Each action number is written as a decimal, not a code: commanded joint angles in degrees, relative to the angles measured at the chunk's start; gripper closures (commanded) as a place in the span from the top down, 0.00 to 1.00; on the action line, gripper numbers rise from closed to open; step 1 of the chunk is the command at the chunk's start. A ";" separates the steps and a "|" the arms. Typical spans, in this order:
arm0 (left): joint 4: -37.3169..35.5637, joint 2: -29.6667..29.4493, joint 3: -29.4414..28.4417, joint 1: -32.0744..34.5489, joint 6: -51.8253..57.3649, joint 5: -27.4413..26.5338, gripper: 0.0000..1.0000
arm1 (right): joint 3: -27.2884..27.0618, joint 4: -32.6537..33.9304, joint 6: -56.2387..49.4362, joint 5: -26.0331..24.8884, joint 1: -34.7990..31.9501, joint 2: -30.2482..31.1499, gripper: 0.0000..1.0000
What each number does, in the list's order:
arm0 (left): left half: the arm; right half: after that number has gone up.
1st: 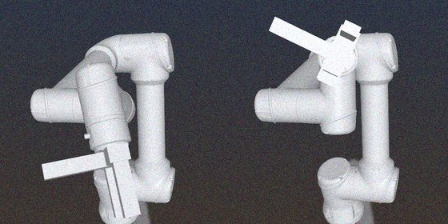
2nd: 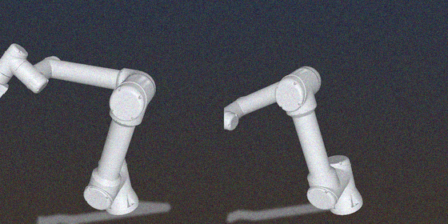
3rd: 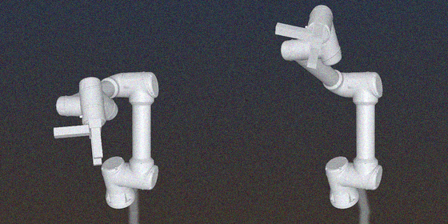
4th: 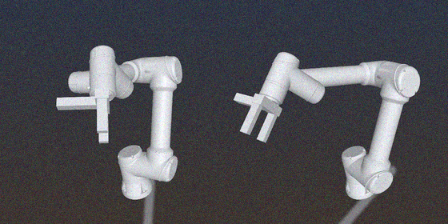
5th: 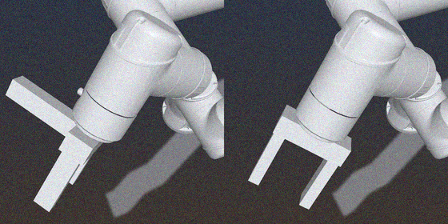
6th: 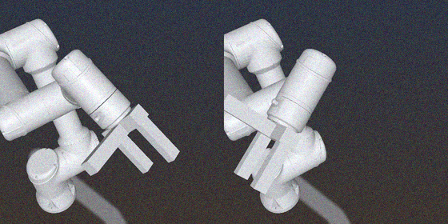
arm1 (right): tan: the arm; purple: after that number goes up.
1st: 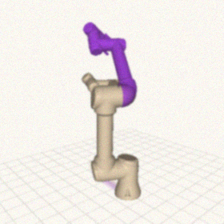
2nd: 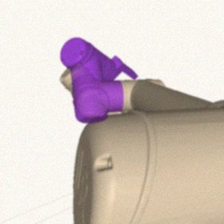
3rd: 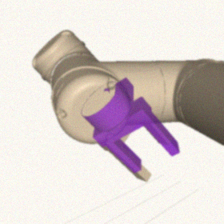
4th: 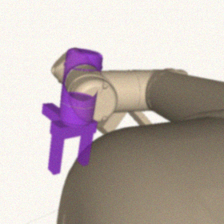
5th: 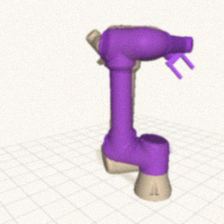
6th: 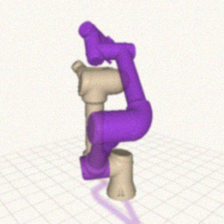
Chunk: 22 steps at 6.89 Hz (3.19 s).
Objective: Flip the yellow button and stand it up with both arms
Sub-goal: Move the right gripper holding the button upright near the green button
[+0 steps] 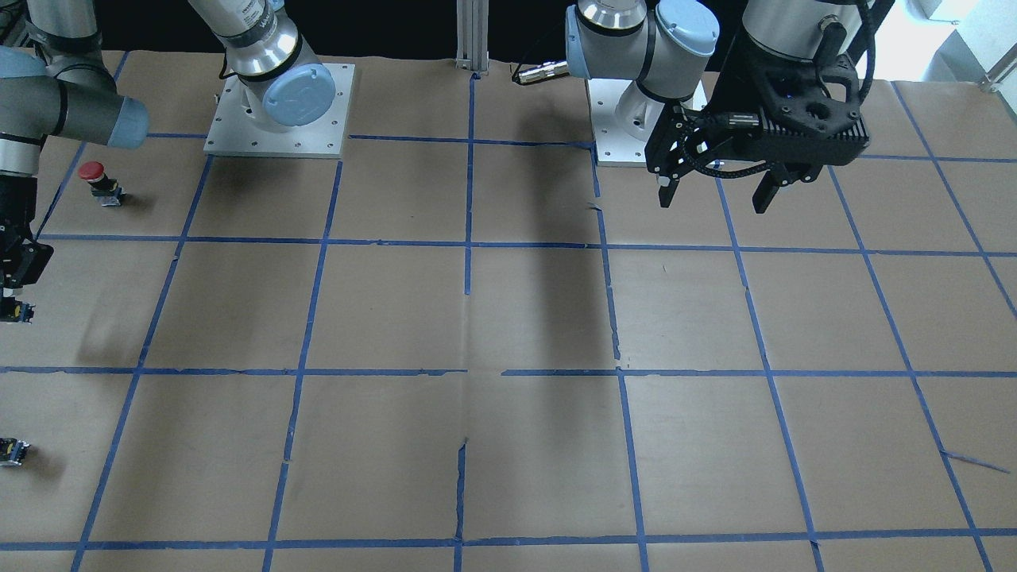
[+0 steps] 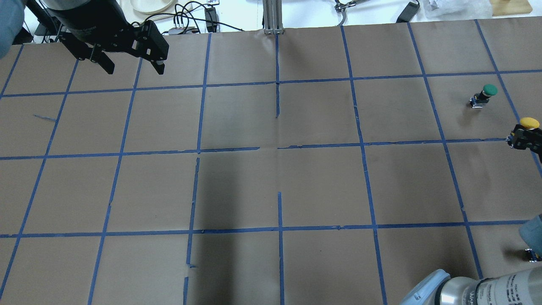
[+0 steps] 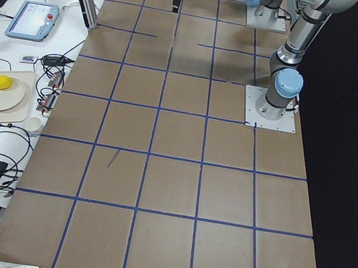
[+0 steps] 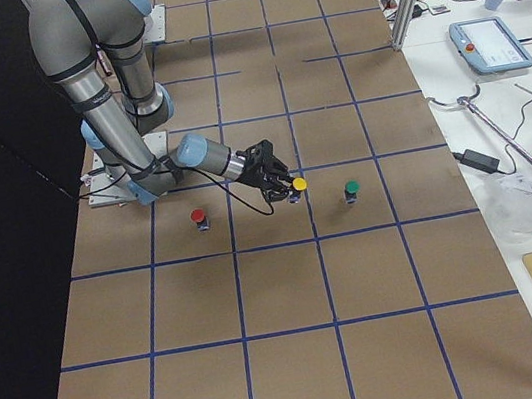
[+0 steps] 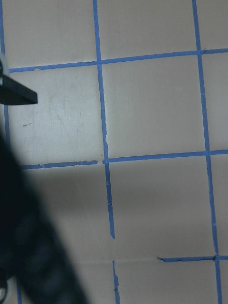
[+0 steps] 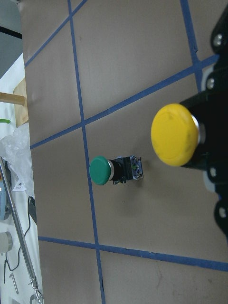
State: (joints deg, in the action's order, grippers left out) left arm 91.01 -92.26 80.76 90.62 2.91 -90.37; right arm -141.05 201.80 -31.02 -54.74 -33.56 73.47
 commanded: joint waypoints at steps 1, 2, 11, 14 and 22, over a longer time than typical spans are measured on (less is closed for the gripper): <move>-0.04 -0.02 0.01 0.00 -0.01 0.02 1.00 | -0.02 5.75 -2.35 1.55 -0.01 -5.76 0.00; -0.04 -0.02 0.01 0.00 -0.01 0.02 1.00 | 0.07 12.06 -2.46 3.22 -0.01 -11.02 0.00; -0.04 -0.02 -0.25 0.00 -0.19 0.10 1.00 | -1.95 22.32 -1.59 4.91 -0.28 -14.67 0.02; -0.04 -0.02 -0.25 0.00 -0.19 0.10 1.00 | -1.95 22.41 -1.59 4.91 -0.10 -15.37 0.04; -0.04 -0.02 -0.25 0.00 -0.36 0.10 1.00 | -2.65 23.38 -1.41 4.03 -0.01 -16.79 0.10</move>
State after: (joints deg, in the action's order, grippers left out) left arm 90.97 -92.29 80.51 90.61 2.61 -90.26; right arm -143.27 225.18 -32.46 -50.48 -33.60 56.70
